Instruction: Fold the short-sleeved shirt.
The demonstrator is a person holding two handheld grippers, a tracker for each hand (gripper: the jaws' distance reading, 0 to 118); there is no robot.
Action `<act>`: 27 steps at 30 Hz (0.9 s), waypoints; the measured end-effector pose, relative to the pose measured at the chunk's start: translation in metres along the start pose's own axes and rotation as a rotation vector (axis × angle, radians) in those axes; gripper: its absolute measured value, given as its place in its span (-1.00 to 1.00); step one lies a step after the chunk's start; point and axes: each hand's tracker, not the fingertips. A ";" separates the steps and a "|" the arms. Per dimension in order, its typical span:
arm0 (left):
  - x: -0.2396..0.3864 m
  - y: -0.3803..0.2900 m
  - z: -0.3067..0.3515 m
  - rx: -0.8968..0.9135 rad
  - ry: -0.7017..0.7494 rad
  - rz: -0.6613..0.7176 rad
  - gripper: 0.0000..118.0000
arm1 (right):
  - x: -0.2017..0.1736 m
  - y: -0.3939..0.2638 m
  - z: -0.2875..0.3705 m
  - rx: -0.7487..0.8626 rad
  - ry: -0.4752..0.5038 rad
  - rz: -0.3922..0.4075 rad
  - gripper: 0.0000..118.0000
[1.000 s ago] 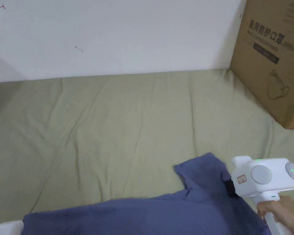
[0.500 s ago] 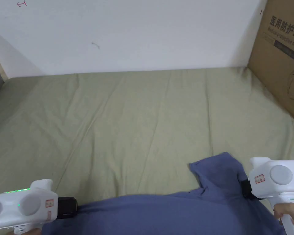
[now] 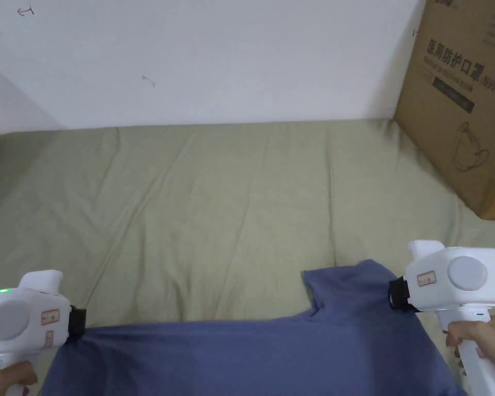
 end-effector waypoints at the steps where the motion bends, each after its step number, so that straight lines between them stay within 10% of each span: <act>1: 0.002 0.001 0.016 0.030 -0.009 -0.005 -0.95 | 0.000 -0.003 0.012 0.019 0.011 -0.002 -0.94; 19: -0.027 -0.176 0.107 0.048 -0.046 0.007 -0.93 | 0.017 -0.220 0.091 -0.096 0.018 0.000 -0.94; 22: -0.041 -0.192 0.085 0.017 -0.011 0.056 -0.20 | 0.010 -0.249 0.078 -0.064 -0.018 0.017 -0.76; 24: -0.046 -0.196 0.082 -0.010 0.006 0.065 0.57 | 0.006 -0.252 0.080 -0.038 -0.065 0.023 -0.08; 27: -0.057 -0.196 0.098 0.036 -0.029 0.092 0.66 | 0.011 -0.241 0.091 -0.039 -0.097 0.030 0.07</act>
